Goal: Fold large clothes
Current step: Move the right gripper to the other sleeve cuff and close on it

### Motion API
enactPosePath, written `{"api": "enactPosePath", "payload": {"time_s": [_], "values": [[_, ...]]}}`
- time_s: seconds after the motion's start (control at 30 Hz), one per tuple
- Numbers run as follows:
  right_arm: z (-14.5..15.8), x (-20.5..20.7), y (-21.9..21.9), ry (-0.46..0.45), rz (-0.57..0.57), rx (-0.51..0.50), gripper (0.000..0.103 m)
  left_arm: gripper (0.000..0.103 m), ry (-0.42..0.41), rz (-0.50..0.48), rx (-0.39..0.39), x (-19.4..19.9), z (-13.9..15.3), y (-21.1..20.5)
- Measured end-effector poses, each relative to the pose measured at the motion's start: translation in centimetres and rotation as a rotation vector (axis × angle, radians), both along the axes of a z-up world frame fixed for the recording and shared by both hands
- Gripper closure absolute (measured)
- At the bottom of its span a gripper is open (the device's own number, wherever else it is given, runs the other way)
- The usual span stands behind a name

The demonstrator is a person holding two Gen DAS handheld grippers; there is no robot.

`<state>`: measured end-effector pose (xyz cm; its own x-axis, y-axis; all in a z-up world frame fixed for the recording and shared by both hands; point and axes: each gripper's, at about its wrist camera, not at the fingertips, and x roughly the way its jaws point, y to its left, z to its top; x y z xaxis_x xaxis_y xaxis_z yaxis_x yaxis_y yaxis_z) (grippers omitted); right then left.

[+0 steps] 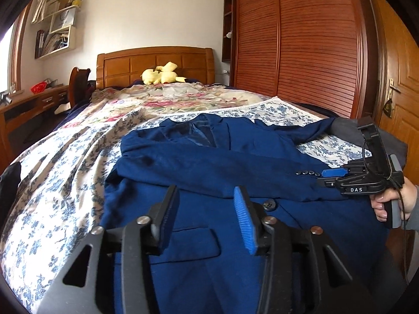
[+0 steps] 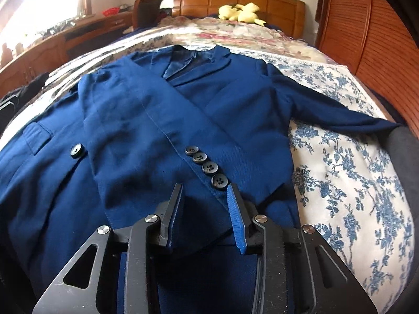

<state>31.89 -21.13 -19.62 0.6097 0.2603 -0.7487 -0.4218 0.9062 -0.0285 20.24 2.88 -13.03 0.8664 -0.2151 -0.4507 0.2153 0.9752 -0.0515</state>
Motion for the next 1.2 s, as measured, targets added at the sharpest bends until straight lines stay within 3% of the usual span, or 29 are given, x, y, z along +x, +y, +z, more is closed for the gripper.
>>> {"api": "enactPosePath", "payload": {"time_s": [0.03, 0.43, 0.77, 1.0, 1.2], "values": [[0.0, 0.0, -0.1, 0.001, 0.002, 0.005, 0.068, 0.045, -0.005, -0.006, 0.002, 0.1, 0.0, -0.4], [-0.2, -0.2, 0.1, 0.005, 0.037, 0.015, 0.053, 0.044, 0.010, -0.040, 0.009, 2.5, -0.5, -4.3], [0.8, -0.4, -0.2, 0.011, 0.047, 0.022, 0.051, 0.044, 0.060, -0.049, 0.020, 3.7, -1.8, -5.2], [4.2, 1.1, -3.4, -0.057, 0.018, 0.021, 0.050, 0.044, 0.089, -0.043, -0.002, 4.3, -2.2, -4.9], [5.2, 5.7, -7.7, -0.072, -0.085, -0.007, 0.046, 0.044, 0.103, -0.043, -0.017, 4.7, -2.2, -4.9]]}}
